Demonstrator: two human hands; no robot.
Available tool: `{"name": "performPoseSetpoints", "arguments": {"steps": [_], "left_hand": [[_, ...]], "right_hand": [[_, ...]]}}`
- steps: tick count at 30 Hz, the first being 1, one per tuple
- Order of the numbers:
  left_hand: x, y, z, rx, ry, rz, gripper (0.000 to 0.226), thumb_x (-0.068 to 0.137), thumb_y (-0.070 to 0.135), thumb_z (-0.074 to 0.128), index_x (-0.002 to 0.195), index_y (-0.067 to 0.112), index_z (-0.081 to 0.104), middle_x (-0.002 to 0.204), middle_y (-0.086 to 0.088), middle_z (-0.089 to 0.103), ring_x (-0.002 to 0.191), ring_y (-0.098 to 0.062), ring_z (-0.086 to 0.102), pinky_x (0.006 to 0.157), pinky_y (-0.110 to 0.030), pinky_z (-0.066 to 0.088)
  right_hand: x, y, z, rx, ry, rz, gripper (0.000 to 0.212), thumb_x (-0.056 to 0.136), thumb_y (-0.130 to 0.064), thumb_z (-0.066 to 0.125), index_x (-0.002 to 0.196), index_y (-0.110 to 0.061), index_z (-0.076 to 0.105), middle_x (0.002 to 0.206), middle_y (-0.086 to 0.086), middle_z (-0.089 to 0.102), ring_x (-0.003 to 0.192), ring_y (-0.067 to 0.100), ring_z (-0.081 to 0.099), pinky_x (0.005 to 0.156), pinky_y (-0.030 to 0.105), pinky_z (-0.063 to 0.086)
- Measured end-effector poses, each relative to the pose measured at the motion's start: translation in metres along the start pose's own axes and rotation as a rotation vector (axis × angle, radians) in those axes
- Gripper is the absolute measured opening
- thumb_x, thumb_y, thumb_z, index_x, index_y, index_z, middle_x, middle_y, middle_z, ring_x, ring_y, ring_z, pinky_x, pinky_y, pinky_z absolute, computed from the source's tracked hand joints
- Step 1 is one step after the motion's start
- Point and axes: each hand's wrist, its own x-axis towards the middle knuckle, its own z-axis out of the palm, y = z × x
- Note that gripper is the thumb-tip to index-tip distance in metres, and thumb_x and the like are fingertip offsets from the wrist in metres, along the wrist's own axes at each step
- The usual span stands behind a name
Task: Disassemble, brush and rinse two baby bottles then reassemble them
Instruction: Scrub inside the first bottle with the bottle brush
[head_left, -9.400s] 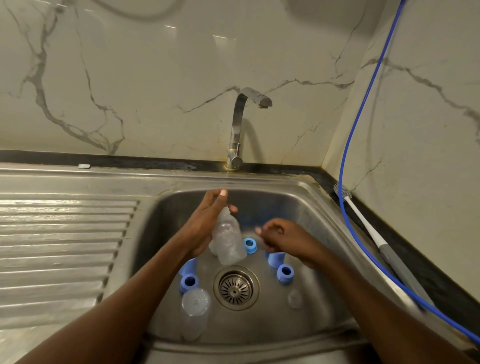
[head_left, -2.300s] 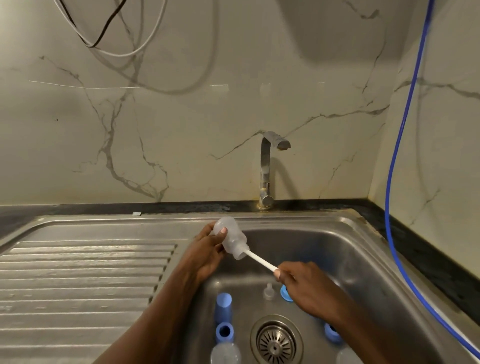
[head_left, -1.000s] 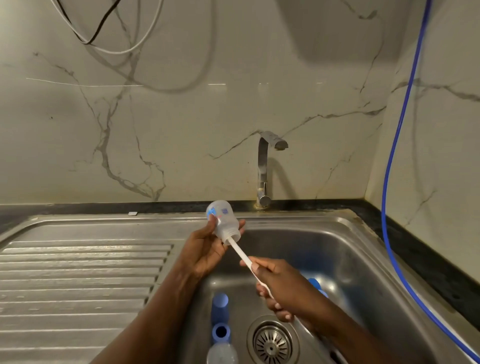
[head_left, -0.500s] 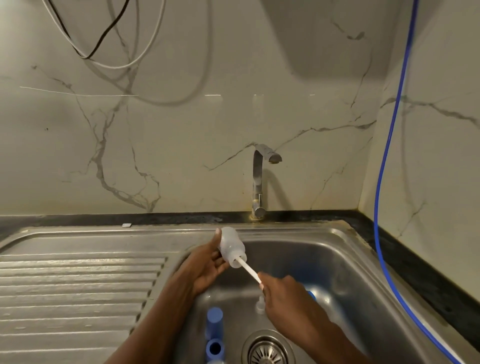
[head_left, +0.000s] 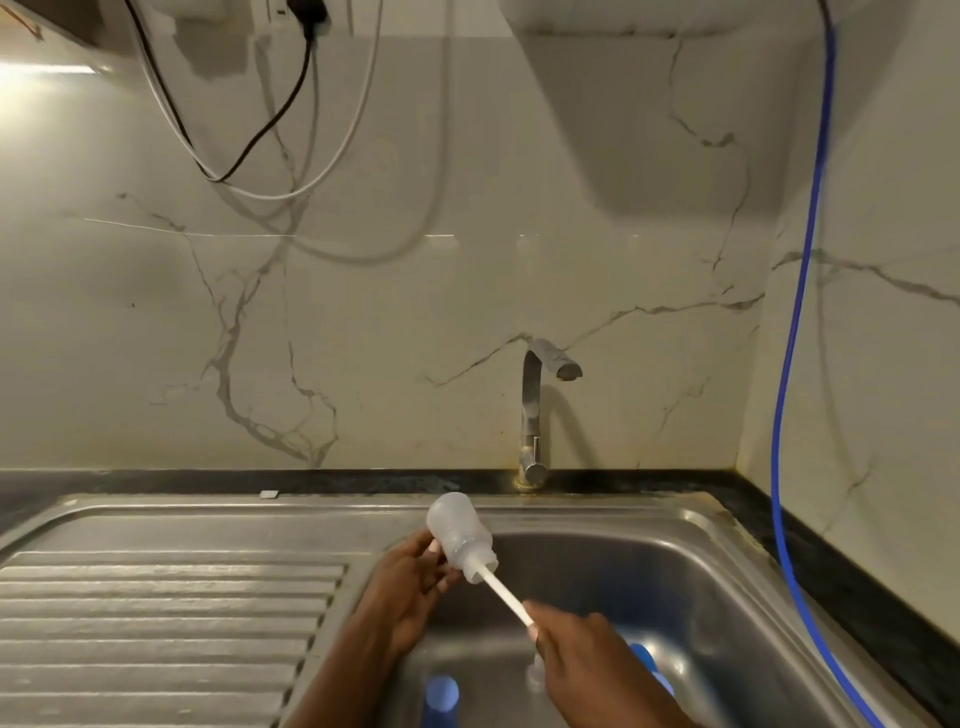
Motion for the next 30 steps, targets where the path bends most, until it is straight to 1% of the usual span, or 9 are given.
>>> {"name": "performPoseSetpoints", "arguments": {"steps": [5,8,11,14,17,19,24,28,30], "left_hand": [[-0.008,0.011,0.012,-0.146,-0.138,-0.133,0.046,0.094,0.036,0.054,0.122,0.0,0.054,0.115,-0.026,0.068,0.102,-0.036,0.07,0.083,-0.042,0.06],[-0.01,0.009,0.015,-0.167,-0.119,-0.143,0.058,0.08,0.03,0.066,0.124,-0.005,0.051,0.115,-0.029,0.067,0.099,-0.038,0.071,0.075,-0.04,0.062],[-0.01,0.013,0.007,-0.373,-0.21,-0.15,0.08,0.067,0.024,0.082,0.131,-0.011,0.048,0.125,-0.035,0.059,0.096,-0.039,0.071,0.079,-0.042,0.06],[-0.014,0.018,0.002,-0.544,-0.371,-0.151,0.104,0.037,0.014,0.099,0.127,-0.008,0.051,0.127,-0.036,0.057,0.102,-0.042,0.068,0.083,-0.048,0.057],[-0.007,0.008,0.004,-0.255,-0.178,-0.096,0.068,0.075,0.022,0.081,0.131,-0.003,0.052,0.118,-0.027,0.065,0.101,-0.036,0.067,0.083,-0.045,0.058],[-0.002,0.002,0.004,-0.063,-0.046,-0.028,0.04,0.098,0.017,0.054,0.134,0.0,0.052,0.104,-0.02,0.071,0.091,-0.028,0.069,0.074,-0.037,0.058],[-0.008,0.01,0.013,-0.11,-0.107,-0.172,0.042,0.1,0.034,0.049,0.118,-0.002,0.058,0.111,-0.028,0.069,0.099,-0.035,0.068,0.074,-0.04,0.06],[-0.01,0.008,0.018,-0.104,-0.089,-0.151,0.053,0.088,0.026,0.067,0.128,-0.004,0.051,0.116,-0.029,0.066,0.1,-0.037,0.07,0.066,-0.037,0.062],[-0.008,0.01,0.012,-0.244,-0.127,-0.16,0.065,0.08,0.02,0.074,0.132,-0.008,0.047,0.122,-0.032,0.062,0.107,-0.04,0.067,0.069,-0.041,0.063]], "right_hand": [[-0.001,0.004,0.006,-0.144,0.043,-0.028,0.023,0.104,-0.036,0.028,0.12,-0.035,0.044,0.08,-0.003,0.039,0.1,0.024,0.056,0.064,0.024,0.035],[0.003,0.006,0.005,-0.067,-0.02,-0.069,0.026,0.104,-0.035,0.033,0.119,-0.032,0.053,0.087,-0.004,0.055,0.082,0.014,0.053,0.055,0.016,0.032],[0.004,0.007,-0.001,0.581,-0.361,0.091,0.028,0.104,-0.035,0.04,0.123,-0.032,0.06,0.066,-0.003,0.048,0.047,0.006,0.039,0.044,0.015,0.031],[0.003,0.002,-0.016,0.994,-0.647,0.235,0.03,0.104,-0.033,0.038,0.122,-0.027,0.062,0.06,0.002,0.042,0.04,0.006,0.029,0.034,0.016,0.026],[0.006,0.005,-0.008,0.601,-0.397,0.165,0.029,0.104,-0.035,0.039,0.126,-0.032,0.059,0.066,-0.003,0.05,0.044,0.006,0.042,0.041,0.015,0.031],[0.006,0.012,0.004,0.151,-0.077,-0.005,0.032,0.103,-0.038,0.037,0.13,-0.039,0.054,0.091,-0.004,0.062,0.075,0.009,0.061,0.062,0.016,0.036],[0.005,0.019,0.013,-0.165,0.083,-0.064,0.027,0.103,-0.033,0.033,0.127,-0.036,0.045,0.106,0.006,0.061,0.101,0.027,0.061,0.069,0.029,0.034],[0.003,0.016,0.014,-0.085,-0.009,-0.112,0.022,0.103,-0.031,0.034,0.114,-0.03,0.054,0.087,-0.004,0.059,0.08,0.017,0.059,0.053,0.017,0.03],[0.002,0.014,0.008,0.289,-0.22,-0.041,0.021,0.104,-0.032,0.04,0.11,-0.03,0.06,0.068,-0.007,0.049,0.054,0.009,0.048,0.047,0.012,0.029]]}}
